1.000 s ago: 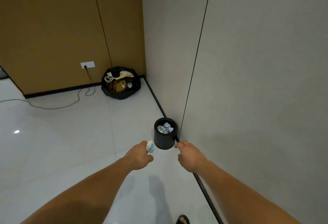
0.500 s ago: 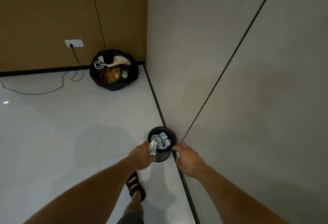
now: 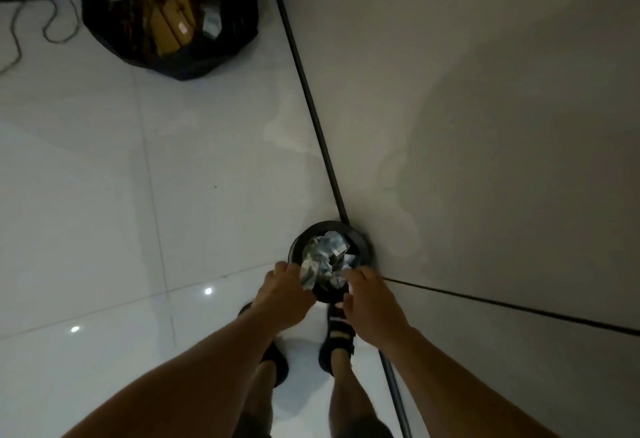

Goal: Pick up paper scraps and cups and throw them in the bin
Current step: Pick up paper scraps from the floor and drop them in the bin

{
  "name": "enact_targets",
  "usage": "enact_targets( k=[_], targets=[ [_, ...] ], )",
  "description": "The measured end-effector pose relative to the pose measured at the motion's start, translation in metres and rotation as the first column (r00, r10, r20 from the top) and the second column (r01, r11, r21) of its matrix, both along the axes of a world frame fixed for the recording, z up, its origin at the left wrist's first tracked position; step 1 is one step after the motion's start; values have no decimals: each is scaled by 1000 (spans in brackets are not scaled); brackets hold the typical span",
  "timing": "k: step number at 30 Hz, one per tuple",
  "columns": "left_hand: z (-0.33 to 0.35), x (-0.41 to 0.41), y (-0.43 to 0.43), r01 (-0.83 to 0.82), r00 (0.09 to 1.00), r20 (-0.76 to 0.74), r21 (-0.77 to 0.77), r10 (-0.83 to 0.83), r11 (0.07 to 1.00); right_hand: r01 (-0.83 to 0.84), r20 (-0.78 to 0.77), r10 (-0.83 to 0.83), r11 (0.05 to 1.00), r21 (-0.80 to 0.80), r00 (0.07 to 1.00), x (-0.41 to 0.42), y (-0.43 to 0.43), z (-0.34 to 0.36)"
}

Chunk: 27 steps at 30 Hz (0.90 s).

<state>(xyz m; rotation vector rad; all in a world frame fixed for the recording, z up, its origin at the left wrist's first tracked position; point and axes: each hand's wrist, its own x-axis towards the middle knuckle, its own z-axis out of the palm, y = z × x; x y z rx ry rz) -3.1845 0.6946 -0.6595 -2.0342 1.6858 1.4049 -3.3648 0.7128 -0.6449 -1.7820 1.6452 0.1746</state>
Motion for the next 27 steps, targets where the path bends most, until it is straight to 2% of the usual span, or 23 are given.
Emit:
enact_targets(
  k=[4,8,13,15,19,24,27],
  targets=[
    [-104,-26,-40,131,991,8,-134,-132,982,-6,6,6,999,34,1000,-3,-35,-121],
    [-200,-43,-46,313,947,112,-113,-301,943,-12,-3,12,999,44,1000,-10,-48,-216],
    [-268,-39,-38,530,843,296,-302,-450,793,4,-68,-5,1000,-4,998,-10,-37,-276],
    [-274,-34,-32,548,834,282,-310,-475,777,25,-59,-25,1000,7,998,-8,-29,-279],
    [-252,-22,-31,516,854,226,-237,-469,823,68,-71,-65,997,35,995,-7,-22,-251],
    [-176,5,-44,374,921,191,-204,-339,905,22,-87,-17,998,65,996,-8,-34,-188],
    [-119,29,-49,302,941,220,-199,-258,932,15,-94,-9,997,70,996,3,-46,-135]
  ],
)
